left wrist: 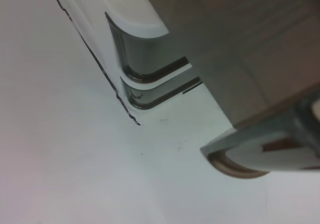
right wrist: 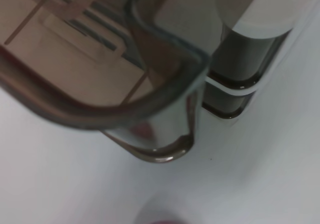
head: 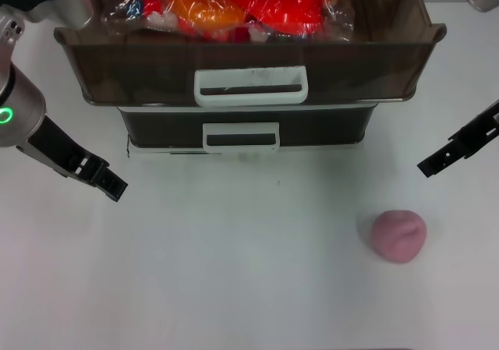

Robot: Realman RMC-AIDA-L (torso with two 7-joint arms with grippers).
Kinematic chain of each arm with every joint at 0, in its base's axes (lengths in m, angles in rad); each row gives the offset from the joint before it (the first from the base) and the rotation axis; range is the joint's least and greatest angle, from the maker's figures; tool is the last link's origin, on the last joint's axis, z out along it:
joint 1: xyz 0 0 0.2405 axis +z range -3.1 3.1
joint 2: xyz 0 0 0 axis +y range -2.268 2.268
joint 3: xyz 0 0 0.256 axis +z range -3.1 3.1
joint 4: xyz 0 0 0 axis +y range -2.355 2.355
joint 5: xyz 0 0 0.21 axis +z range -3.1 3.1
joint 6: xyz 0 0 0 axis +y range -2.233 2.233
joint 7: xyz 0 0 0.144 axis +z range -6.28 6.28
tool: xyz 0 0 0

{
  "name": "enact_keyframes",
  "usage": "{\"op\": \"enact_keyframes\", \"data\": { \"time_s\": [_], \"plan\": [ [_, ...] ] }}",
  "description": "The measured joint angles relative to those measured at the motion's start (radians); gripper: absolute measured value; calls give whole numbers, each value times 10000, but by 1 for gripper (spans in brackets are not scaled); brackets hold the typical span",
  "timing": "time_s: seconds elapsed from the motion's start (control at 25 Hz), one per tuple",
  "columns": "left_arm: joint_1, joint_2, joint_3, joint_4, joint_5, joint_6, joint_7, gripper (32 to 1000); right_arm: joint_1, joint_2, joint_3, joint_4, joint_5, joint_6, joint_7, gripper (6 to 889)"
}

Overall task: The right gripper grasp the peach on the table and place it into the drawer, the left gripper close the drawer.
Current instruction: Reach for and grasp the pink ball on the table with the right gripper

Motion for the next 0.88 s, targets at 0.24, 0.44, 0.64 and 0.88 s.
{"op": "enact_keyframes", "data": {
  "time_s": [0.24, 0.44, 0.64, 0.88],
  "plan": [
    [-7, -14, 29, 10, -6, 0, 4, 878, -1, -1, 0, 10, 0, -29, -20, 853],
    [-13, -18, 33, 8, -42, 0, 7, 878, -1, -4, 0, 10, 0, -29, -32, 853],
    [-16, -18, 24, -3, -53, 0, 29, 878, 0, -2, 1, 10, 0, -29, -55, 852],
    [-17, -18, 47, -3, -76, 10, 51, 878, -82, 63, -1, 514, 143, -131, -604, 852]
  ]
}}
